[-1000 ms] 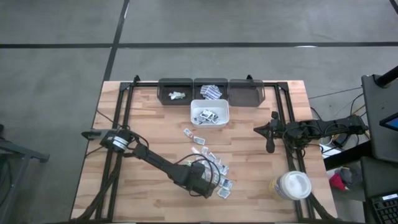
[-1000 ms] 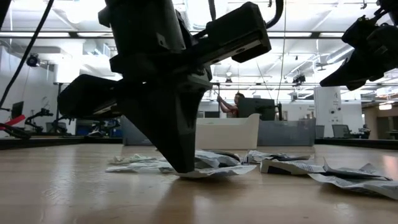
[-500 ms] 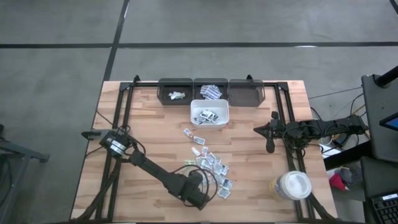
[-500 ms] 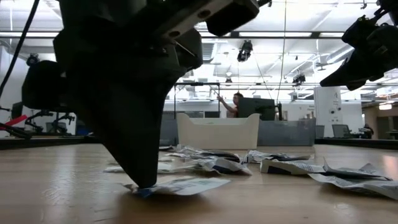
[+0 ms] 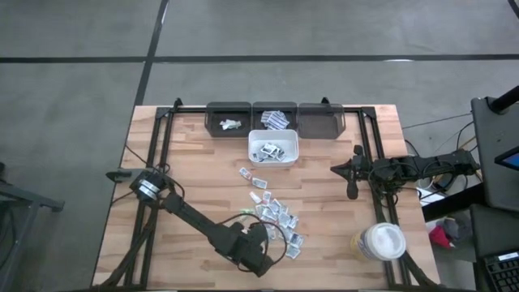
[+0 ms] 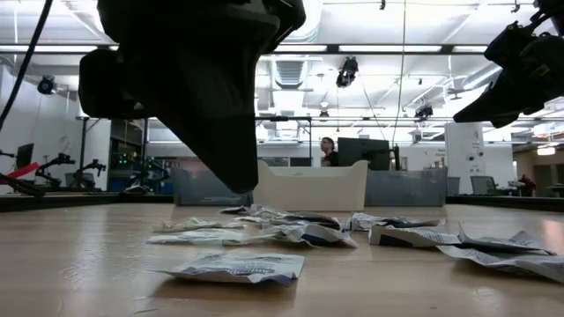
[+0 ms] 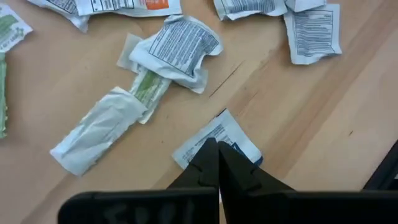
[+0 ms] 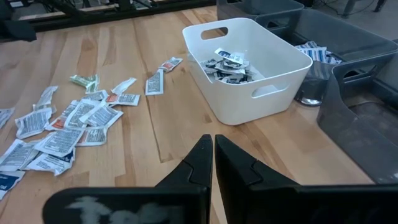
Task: Pick & Place First Aid Supplies
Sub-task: Put the blue alcohol pad into the white bin
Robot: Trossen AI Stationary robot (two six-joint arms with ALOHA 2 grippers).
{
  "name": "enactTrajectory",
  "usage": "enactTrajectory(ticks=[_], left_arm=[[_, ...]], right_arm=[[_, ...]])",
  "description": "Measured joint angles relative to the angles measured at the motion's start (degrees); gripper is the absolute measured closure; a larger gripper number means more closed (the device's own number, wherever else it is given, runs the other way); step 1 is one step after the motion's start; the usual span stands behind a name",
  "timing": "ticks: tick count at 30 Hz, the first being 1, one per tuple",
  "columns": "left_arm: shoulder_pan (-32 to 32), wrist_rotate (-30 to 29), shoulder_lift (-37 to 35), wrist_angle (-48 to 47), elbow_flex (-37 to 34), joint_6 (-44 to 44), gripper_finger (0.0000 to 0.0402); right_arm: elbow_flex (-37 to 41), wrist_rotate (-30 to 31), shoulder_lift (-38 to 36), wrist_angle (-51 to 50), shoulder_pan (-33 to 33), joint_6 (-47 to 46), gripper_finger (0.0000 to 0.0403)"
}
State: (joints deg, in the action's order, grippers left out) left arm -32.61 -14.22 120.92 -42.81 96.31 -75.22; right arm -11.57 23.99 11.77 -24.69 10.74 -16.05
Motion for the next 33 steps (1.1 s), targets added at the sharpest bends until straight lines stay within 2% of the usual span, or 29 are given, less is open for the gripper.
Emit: enactTrajectory(ticks=[11,14,19,23,27,33], left_arm=[[-0.1,3.0,-0.3,2.1,0.0,-4.4,0.0396],[-0.1,2.6,-0.3,4.1,0.0,-5.2,0.0371],[-0.1,3.0,-0.3,7.0,0.0,-10.5,0.0304],[-0.5,5.6,0.3,12.5,0.1,-8.8,0.0266],[-0.9,7.7,1.2,11.7,0.0,-6.9,0.0256],[-0.9,7.7,2.4,9.8,0.0,-3.9,0.0256]], right_arm=[[0.0,0.0,0.0,0.0,0.0,0.0,0.0385],[0.0,0.0,0.0,0.0,0.0,0.0,0.0385],[0.0,0.0,0.0,0.0,0.0,0.0,0.0385],[0.0,0.0,0.0,0.0,0.0,0.0,0.0385],[0.0,0.0,0.0,0.0,0.0,0.0,0.0385],[0.0,0.0,0.0,0.0,0.0,0.0,0.0385]])
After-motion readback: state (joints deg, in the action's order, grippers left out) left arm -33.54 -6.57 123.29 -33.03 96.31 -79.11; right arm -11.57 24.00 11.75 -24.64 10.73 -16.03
